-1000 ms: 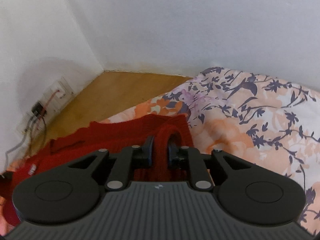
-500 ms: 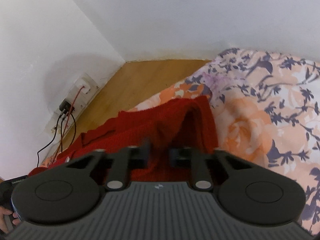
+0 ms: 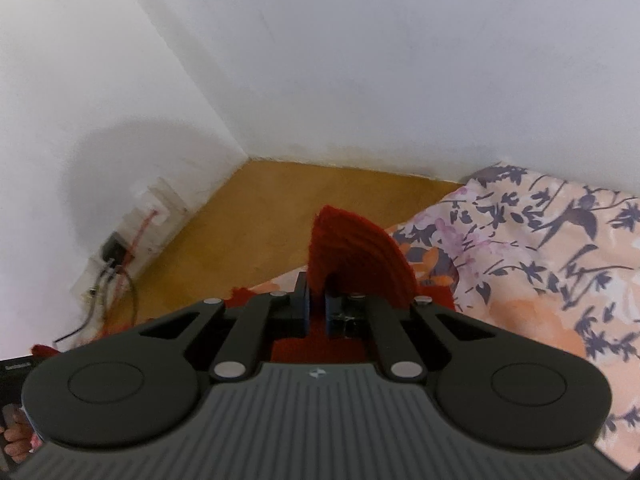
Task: Fold small clothes
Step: 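Lift the hem with both grippers and fold it over toward the collar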
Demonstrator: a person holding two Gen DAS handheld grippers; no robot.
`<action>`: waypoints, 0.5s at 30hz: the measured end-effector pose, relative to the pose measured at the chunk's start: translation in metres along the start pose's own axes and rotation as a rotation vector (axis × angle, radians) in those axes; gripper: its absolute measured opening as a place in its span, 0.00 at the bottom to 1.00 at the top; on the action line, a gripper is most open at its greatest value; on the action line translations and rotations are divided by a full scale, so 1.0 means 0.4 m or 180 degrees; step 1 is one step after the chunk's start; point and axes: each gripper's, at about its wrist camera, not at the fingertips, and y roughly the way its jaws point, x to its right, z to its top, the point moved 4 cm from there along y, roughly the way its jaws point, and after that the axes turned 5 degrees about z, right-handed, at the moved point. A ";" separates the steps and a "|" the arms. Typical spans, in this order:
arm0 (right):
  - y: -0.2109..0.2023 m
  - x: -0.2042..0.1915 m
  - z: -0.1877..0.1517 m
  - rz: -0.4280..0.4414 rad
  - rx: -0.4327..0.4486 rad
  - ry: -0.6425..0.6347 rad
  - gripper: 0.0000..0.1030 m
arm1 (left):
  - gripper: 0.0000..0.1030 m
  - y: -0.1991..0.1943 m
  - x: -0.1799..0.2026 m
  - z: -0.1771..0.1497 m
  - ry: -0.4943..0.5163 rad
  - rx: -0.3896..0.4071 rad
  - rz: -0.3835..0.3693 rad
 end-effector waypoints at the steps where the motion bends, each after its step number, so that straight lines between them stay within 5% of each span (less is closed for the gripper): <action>1: 0.015 0.003 -0.003 -0.0026 -0.0033 -0.0013 0.06 | 0.09 0.009 0.001 -0.001 0.0024 -0.0012 0.0014; 5: 0.059 0.014 -0.017 -0.0091 -0.0138 -0.0008 0.08 | 0.12 0.030 0.005 -0.006 0.0118 -0.0020 0.0080; 8: 0.067 0.023 -0.019 -0.0064 -0.0171 0.0051 0.10 | 0.26 0.030 0.007 -0.003 0.0139 -0.0021 0.0038; 12: 0.042 0.023 -0.013 0.0030 -0.0115 0.0045 0.35 | 0.42 0.005 0.007 0.005 0.0137 0.0065 0.0010; 15: 0.002 0.013 -0.006 -0.0019 0.0041 -0.0082 0.57 | 0.43 -0.020 0.006 0.006 0.0171 0.0093 0.0018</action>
